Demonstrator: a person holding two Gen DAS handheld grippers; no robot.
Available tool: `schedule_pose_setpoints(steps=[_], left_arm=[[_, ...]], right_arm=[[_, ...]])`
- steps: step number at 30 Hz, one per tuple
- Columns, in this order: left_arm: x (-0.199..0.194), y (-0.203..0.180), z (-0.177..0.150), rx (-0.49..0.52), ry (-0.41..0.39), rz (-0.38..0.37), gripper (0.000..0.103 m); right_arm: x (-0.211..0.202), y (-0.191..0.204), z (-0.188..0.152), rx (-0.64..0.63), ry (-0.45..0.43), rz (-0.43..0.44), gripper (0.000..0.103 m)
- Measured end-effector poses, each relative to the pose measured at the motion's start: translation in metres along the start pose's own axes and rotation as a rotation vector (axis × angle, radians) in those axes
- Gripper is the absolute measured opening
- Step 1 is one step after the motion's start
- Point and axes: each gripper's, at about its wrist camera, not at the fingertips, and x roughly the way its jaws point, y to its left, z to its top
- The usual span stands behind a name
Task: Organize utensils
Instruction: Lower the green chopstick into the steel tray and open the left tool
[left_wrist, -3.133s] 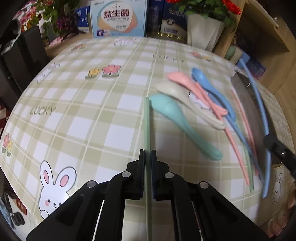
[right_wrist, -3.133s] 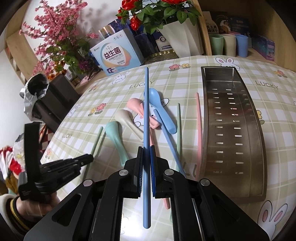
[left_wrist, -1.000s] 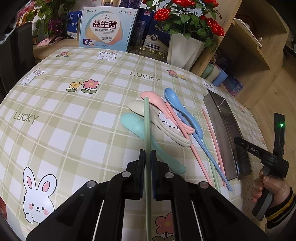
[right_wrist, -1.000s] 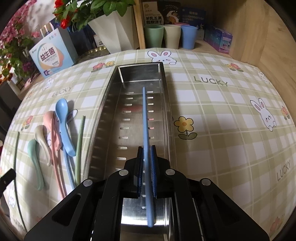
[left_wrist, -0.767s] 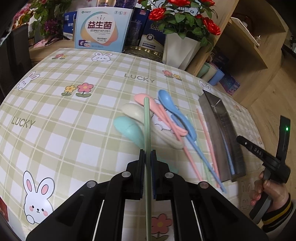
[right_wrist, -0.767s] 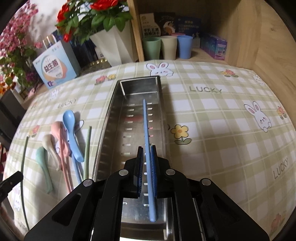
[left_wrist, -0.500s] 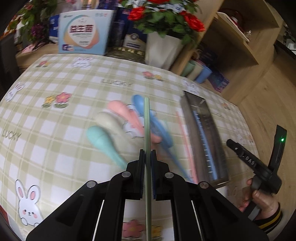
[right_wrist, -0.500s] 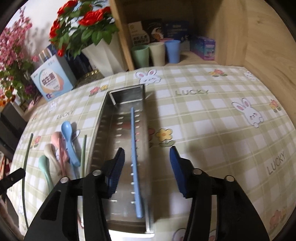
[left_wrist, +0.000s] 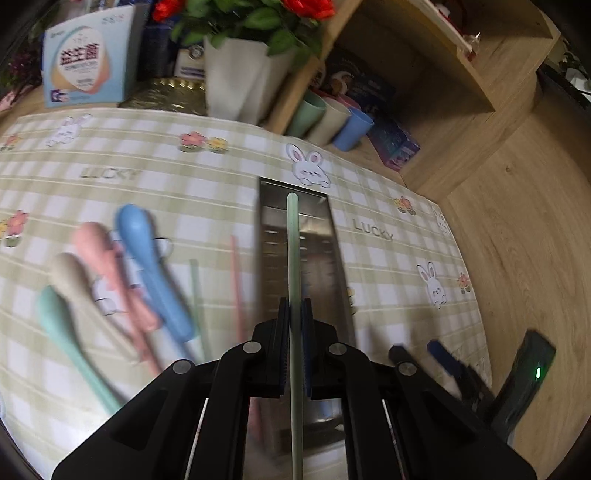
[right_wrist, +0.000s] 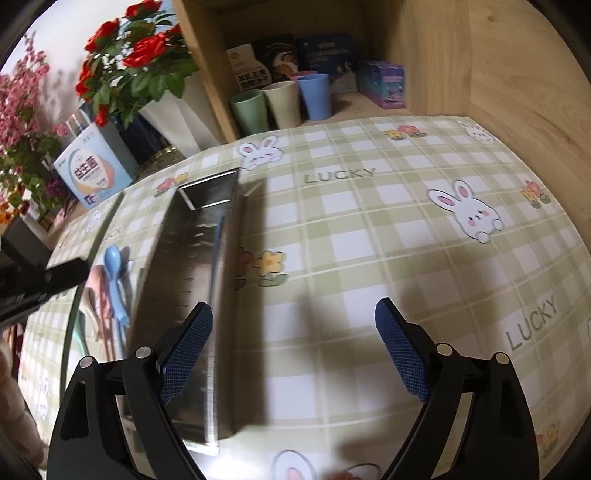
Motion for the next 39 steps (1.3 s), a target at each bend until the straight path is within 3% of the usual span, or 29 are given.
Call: schedule_pose_setpoints(steps=[10,19,24,28,30,39], left_arm=[[0.073,-0.018,0.013,-0.040,0.113,0.106,0.006],[0.107,-0.018,0.011,0.006,0.191,0.219,0.007],[0.104,-0.018,0.008,0.035,0.191,0.198,0.031],[0.089,-0.024,0.010,0.084,0.173,0.162,0.043],[0.082,-0.028,0.010,0.110,0.156,0.171,0.056],[0.035,-0.023,0.009,0.197,0.089,0.108,0.081]], right_arm=[[-0.004,-0.029,-0.003,0.051,-0.009,-0.015,0.087],[-0.005,-0.035,-0.004,0.061,-0.001,-0.016,0.087],[-0.007,-0.034,-0.005,0.070,0.007,-0.018,0.087],[-0.007,-0.031,-0.006,0.073,0.020,-0.021,0.087],[-0.008,-0.029,-0.005,0.074,0.024,-0.025,0.087],[-0.016,-0.010,-0.003,0.039,0.027,-0.041,0.087]])
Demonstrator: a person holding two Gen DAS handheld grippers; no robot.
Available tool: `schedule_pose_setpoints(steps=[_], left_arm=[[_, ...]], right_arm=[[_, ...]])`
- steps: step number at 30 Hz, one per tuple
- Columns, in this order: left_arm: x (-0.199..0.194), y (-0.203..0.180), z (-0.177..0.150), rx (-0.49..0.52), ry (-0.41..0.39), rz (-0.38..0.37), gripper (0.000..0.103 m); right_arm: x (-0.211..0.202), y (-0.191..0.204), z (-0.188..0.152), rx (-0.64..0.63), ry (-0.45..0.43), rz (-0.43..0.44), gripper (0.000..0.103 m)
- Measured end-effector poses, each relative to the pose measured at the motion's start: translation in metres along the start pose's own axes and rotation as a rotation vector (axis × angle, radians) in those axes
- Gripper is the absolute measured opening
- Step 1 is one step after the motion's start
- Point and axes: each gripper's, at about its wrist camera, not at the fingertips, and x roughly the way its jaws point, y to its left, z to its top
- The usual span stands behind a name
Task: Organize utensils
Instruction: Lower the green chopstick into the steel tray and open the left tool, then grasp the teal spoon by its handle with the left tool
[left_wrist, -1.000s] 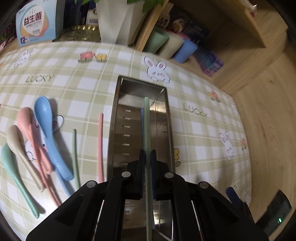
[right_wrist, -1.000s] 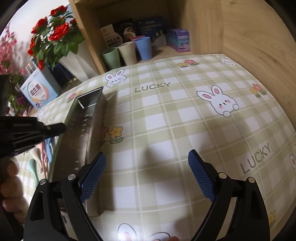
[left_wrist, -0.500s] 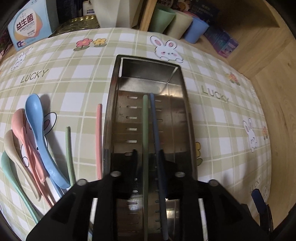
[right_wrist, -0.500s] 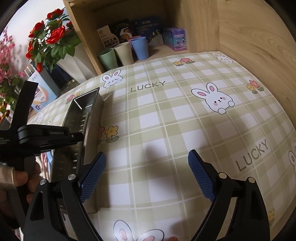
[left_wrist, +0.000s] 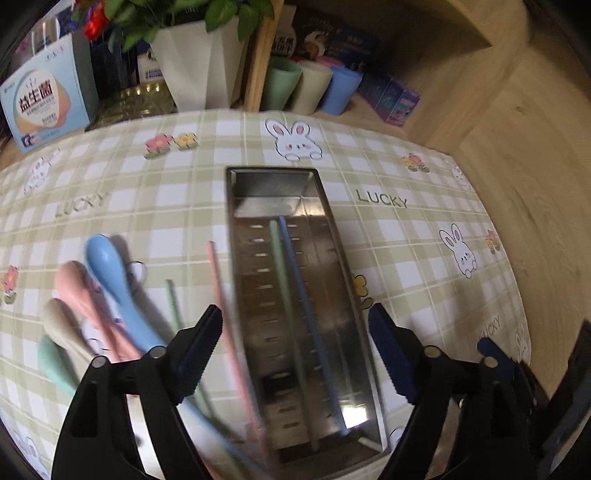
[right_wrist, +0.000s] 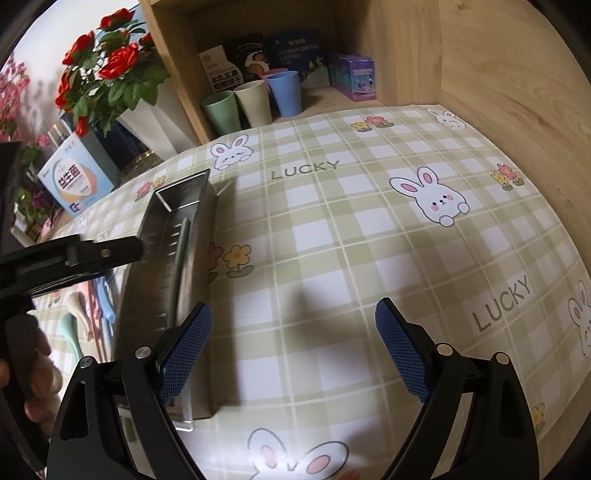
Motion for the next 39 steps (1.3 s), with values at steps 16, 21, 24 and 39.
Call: schedule_pose_setpoints(steps=[16,21,24,39], left_arm=[[-0.067,0.158,-0.066,-0.132,-0.021,0.157,0.067],[-0.061,0.176,-0.085,-0.207,0.008,0.142,0.056],[-0.051,0.180,-0.093,-0.272,0.018,0.142,0.053],[-0.033,0.180,-0.102,-0.284,-0.004,0.164,0.005]], right_arm=[[0.009,0.079,-0.001,-0.136,0.045,0.050,0.087],[0.014,0.093,-0.004,-0.154,0.060,0.082,0.087],[0.013,0.096,-0.007,-0.160,0.063,0.096,0.087],[0.010,0.087,-0.011,-0.134,0.055,0.123,0.087]])
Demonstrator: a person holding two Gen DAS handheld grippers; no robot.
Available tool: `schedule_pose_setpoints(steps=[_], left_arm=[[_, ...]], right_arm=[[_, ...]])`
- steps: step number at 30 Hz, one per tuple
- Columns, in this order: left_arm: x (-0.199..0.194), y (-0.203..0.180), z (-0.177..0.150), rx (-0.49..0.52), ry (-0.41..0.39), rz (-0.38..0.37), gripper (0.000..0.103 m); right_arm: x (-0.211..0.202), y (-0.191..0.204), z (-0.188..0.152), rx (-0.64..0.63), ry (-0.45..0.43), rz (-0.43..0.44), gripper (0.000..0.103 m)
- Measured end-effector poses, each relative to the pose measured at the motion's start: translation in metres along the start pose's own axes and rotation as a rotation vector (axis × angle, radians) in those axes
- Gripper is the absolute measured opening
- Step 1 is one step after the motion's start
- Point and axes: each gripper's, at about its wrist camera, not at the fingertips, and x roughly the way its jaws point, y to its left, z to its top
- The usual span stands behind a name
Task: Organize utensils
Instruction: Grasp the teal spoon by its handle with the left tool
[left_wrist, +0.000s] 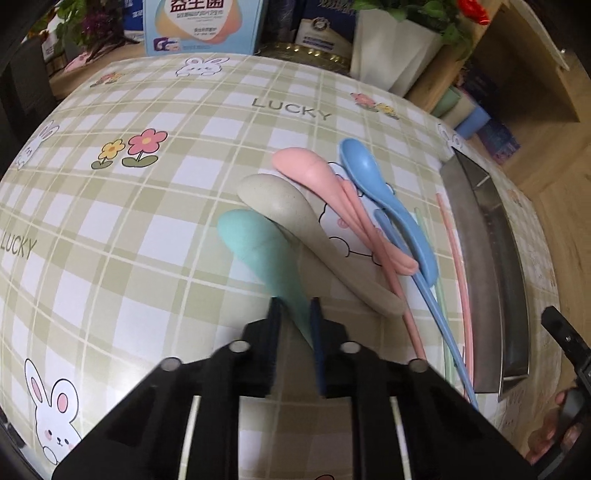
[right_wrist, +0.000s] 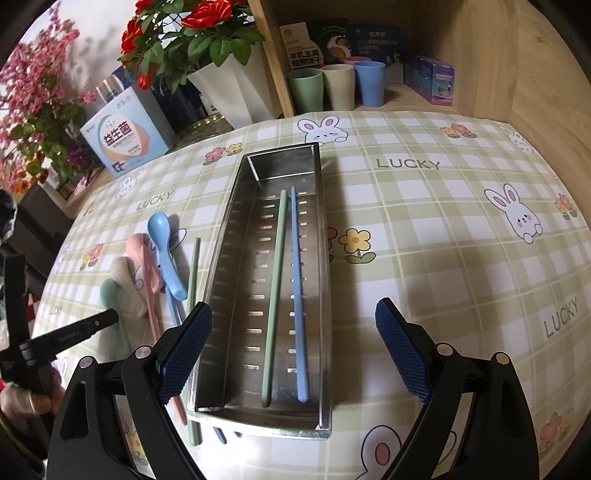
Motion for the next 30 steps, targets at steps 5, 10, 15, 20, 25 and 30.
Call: schedule_pose_setpoints(steps=[5,10,15,20,25,30], left_arm=[[-0.003,0.001,-0.003,0.040,-0.007,0.005,0.000],[-0.004,0.002,-0.006,0.026,0.011,0.025,0.013],[-0.002,0.002,-0.008,0.025,0.004,0.049,0.032],[0.005,-0.010,-0.003,0.099,-0.030,0.098,0.030],[0.005,-0.010,0.000,0.110,-0.037,0.076,0.014],[-0.006,-0.007,-0.006,0.116,-0.040,0.038,0.014]], right_arm=[[-0.001,0.002,-0.001,-0.002,-0.003,0.007,0.087],[-0.001,0.004,-0.003,-0.003,-0.003,0.017,0.087],[-0.002,0.004,-0.004,0.003,-0.008,0.021,0.087],[0.000,0.005,-0.005,0.007,-0.005,0.027,0.087],[-0.003,0.003,-0.005,0.012,-0.012,0.023,0.087],[-0.004,0.000,-0.004,0.021,-0.018,0.021,0.087]])
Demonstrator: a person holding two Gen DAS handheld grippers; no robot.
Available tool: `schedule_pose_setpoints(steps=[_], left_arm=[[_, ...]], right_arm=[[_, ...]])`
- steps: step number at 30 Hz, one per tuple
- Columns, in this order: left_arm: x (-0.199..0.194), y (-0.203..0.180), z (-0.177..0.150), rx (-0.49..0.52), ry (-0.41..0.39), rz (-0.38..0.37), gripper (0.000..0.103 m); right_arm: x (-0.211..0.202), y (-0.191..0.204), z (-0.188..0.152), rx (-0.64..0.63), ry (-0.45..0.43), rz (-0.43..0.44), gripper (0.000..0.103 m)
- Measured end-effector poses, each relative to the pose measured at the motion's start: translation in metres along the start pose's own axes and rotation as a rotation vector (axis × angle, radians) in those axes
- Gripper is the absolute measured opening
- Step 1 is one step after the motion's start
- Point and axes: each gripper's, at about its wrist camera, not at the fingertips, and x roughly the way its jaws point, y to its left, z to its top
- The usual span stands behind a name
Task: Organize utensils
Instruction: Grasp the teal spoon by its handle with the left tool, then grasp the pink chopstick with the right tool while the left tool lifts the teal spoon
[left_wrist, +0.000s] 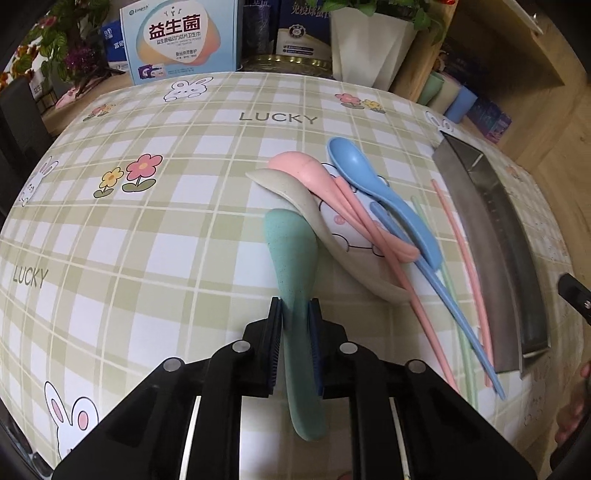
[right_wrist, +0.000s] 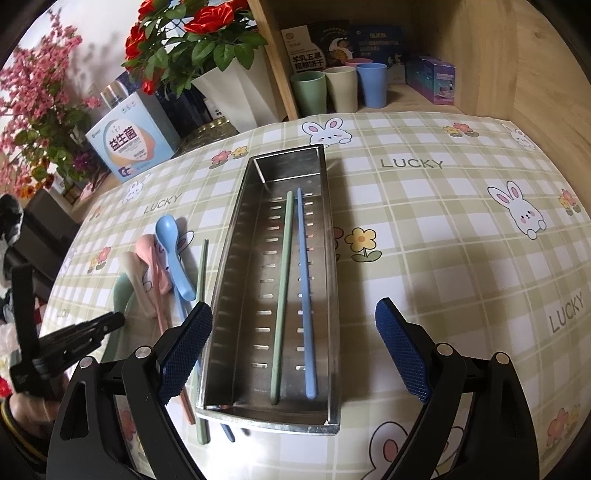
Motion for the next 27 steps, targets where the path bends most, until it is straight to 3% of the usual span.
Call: schedule_pose_setpoints(steps=[6,16,27], left_arm=[[-0.011,-0.008,-0.007,0.069,-0.021,0.009,0.014],[-0.008,-0.003,-0.012,0.033,0.011,-0.042,0.014],[-0.003,-0.003,-0.007,0.130,-0.047,0.073,0.014]], right_arm=[[0.003,0.004,-0.001,-0.009,0.010,0.009,0.087],[0.002,0.001,-0.001,-0.001,0.006,0.005,0.087],[0.001,0.002,-0.002,0.000,0.004,0.009,0.087]])
